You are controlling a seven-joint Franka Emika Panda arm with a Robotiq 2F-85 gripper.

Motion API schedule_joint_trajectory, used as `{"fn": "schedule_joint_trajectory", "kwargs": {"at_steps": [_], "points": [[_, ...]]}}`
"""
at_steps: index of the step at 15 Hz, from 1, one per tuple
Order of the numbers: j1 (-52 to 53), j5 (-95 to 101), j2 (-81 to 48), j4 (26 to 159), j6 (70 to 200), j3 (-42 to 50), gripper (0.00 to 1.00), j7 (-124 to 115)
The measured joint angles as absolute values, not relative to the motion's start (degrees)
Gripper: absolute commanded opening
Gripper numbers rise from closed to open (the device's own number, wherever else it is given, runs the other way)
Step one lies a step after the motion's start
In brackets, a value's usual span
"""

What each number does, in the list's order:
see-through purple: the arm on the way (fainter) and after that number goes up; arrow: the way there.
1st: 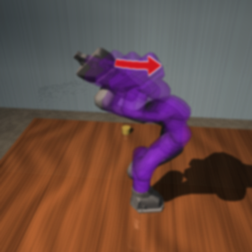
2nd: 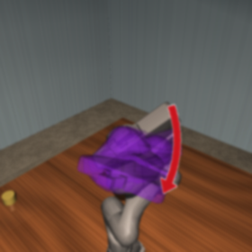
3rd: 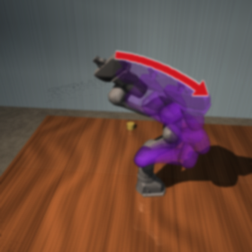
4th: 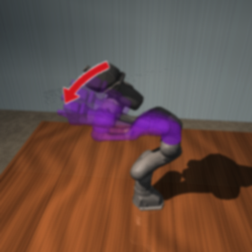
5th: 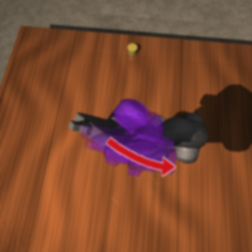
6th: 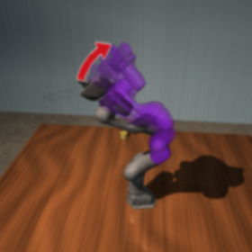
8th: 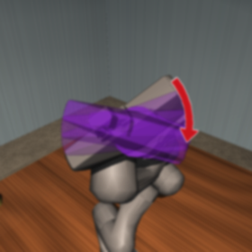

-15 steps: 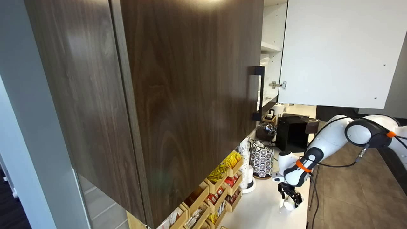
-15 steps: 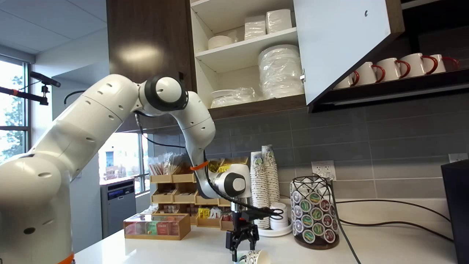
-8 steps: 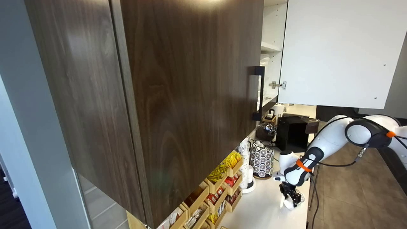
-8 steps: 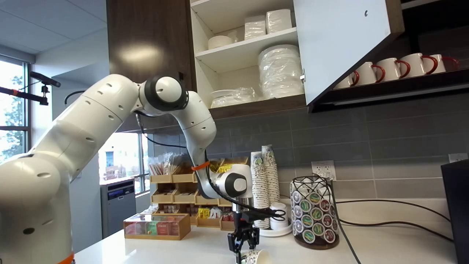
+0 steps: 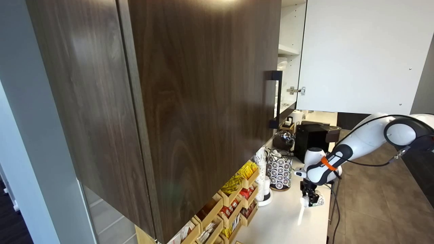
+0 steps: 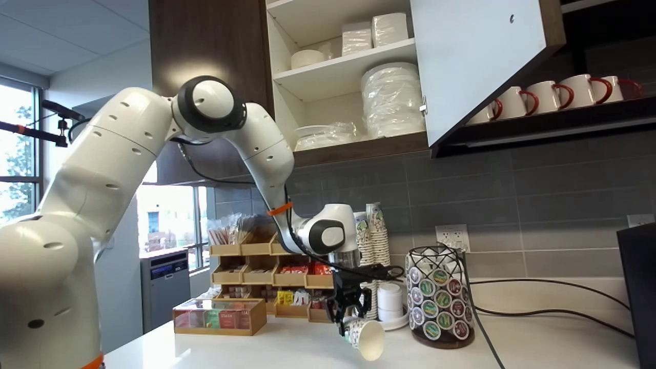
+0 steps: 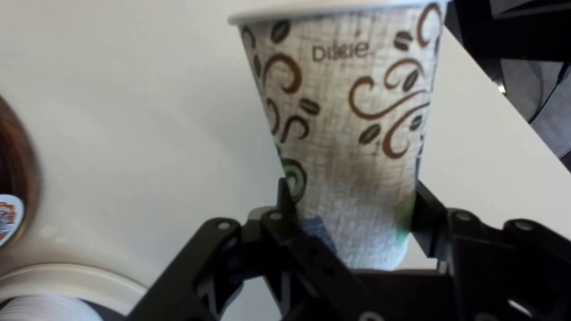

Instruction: Pick up the coffee cup from the counter and put it on the bottom shelf of the open cabinet

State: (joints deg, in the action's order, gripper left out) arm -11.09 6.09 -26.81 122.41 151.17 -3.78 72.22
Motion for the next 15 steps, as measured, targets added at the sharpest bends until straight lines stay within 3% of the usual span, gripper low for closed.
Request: {"fn": "schedule_joint_trajectory", "kwargs": {"at_steps": [3,4,9,10,15], "points": [[-13.35,-1.4,-20.56,126.32,153.8,-5.33,0.37,71.93],[-14.01,-4.26,-18.45,127.67,154.59,-5.93,0.62,71.93],[-14.73,-10.06,-12.24,131.89,156.36,-6.84,0.62,71.7],[-14.74,-10.1,-12.18,132.09,156.39,-6.86,0.37,71.59],[-13.97,-10.2,-10.72,131.68,158.31,-6.37,0.37,71.51]]}}
